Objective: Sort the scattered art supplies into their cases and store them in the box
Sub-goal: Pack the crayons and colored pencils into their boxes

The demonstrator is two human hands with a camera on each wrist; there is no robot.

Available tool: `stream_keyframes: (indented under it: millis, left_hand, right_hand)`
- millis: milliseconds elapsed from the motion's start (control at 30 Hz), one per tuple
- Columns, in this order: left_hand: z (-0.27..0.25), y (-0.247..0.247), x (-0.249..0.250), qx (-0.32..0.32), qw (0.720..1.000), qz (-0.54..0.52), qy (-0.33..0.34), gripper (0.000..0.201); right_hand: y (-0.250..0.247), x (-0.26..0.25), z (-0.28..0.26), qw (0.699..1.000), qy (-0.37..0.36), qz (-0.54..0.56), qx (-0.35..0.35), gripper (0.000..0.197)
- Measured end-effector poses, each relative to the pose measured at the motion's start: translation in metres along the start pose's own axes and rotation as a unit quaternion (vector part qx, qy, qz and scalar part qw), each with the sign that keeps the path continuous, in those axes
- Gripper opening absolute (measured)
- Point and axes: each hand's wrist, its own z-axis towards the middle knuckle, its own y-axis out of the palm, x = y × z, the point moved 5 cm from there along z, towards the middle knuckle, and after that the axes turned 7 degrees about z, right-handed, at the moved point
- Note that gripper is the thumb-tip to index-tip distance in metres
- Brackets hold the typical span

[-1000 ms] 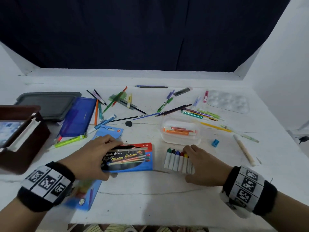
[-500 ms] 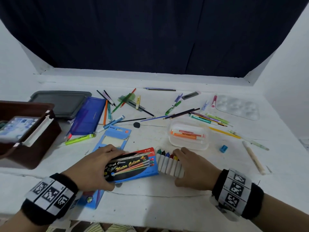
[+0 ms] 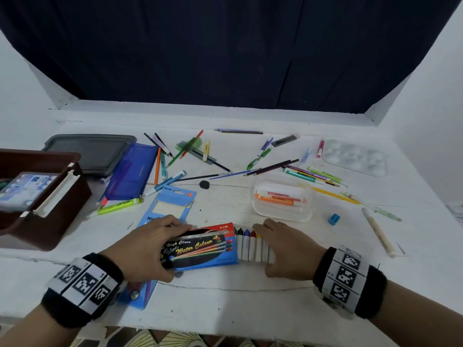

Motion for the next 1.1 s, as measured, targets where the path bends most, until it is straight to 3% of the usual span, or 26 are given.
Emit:
stream_keyframes:
  millis: [267, 633, 967, 1100]
  left_hand:
    - [0.007, 0.009, 0.016, -0.007, 1.000, 0.022, 0.004, 0.089]
    - [0.030, 0.011, 0.049, -0.028, 0.998, 0.047, 0.029, 0.079]
    - [0.033, 0.008, 0.055, -0.043, 0.996, 0.062, 0.041, 0.076]
    - [0.036, 0.009, 0.054, -0.043, 0.997, 0.057, 0.039, 0.078]
  right_hand:
    - [0.005, 0.004, 0.004, 1.000, -0.024, 0.006, -0.003, 0.083]
    - [0.006, 0.002, -0.003, 0.997, -0.061, 0.035, 0.009, 0.053]
    - [0.013, -0.005, -0.001, 0.996, -0.070, -0.040, -0.033, 0.047]
    - [0.009, -0.002, -0.001, 0.998, -0.064, -0.003, -0.030, 0.048]
